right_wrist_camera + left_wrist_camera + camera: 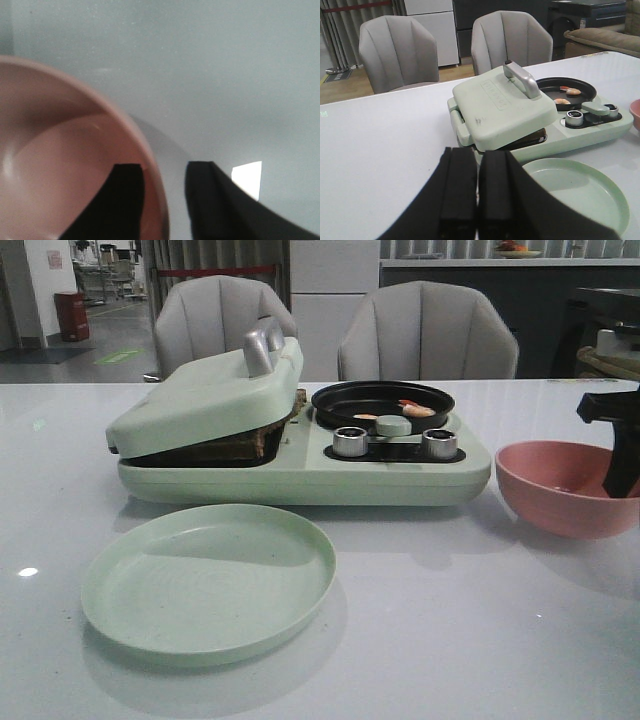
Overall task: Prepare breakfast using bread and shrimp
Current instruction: 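Carry the pink bowl back and set it down on the table, then open the right gripper and withdraw it from the bowl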
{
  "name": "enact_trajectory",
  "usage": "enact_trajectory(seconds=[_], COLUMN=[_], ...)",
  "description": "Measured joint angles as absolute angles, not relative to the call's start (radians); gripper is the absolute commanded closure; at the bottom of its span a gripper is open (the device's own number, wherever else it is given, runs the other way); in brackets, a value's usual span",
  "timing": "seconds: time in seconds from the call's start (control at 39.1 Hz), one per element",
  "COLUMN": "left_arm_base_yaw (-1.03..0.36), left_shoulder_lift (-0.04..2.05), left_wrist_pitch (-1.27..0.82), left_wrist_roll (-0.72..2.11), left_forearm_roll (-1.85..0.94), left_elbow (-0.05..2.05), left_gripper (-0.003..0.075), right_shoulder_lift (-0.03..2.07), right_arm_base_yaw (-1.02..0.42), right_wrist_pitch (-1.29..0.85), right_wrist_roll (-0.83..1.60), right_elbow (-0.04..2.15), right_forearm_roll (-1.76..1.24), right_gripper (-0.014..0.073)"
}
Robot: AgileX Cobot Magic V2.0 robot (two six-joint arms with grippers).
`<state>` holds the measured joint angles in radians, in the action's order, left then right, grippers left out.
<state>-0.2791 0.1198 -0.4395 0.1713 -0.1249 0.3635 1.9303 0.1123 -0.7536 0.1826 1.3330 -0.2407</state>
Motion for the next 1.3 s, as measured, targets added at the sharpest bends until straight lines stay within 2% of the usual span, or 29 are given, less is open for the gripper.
enact_trajectory(seconds=[0.05, 0.18, 0.41, 0.69, 0.97, 1.3], left_arm_base_yaw=[-0.279, -0.279, -0.279, -0.279, -0.279, -0.279], left_shoulder_lift=[0.12, 0.12, 0.12, 0.12, 0.12, 0.12], left_wrist_pitch=[-0.44, -0.44, -0.44, -0.44, -0.44, -0.44], left_wrist_roll=[0.171, 0.171, 0.171, 0.171, 0.17, 0.17], left_forearm_roll=[-0.125, -0.125, -0.125, -0.125, -0.125, -0.125], left_elbow=[0.363, 0.363, 0.363, 0.363, 0.363, 0.363], left_gripper=[0.0606, 0.0606, 0.0606, 0.0606, 0.0606, 0.0606], right_shoulder_lift=[1.93, 1.907, 1.73, 1.488, 1.197, 0.8], right_arm_base_yaw=[0.112, 0.112, 0.098, -0.05, -0.116, -0.188], right_wrist_pitch=[-0.769, -0.797, -0.801, -0.776, -0.63, -0.327], right_wrist_roll=[0.183, 0.183, 0.183, 0.189, 0.193, 0.195], right_elbow=[1.344, 1.379, 1.394, 1.368, 1.199, 0.827], right_forearm_roll=[-0.226, -0.165, -0.139, -0.135, -0.146, -0.21], right_gripper=[0.0047, 0.0045, 0.0045, 0.0045, 0.0045, 0.0045])
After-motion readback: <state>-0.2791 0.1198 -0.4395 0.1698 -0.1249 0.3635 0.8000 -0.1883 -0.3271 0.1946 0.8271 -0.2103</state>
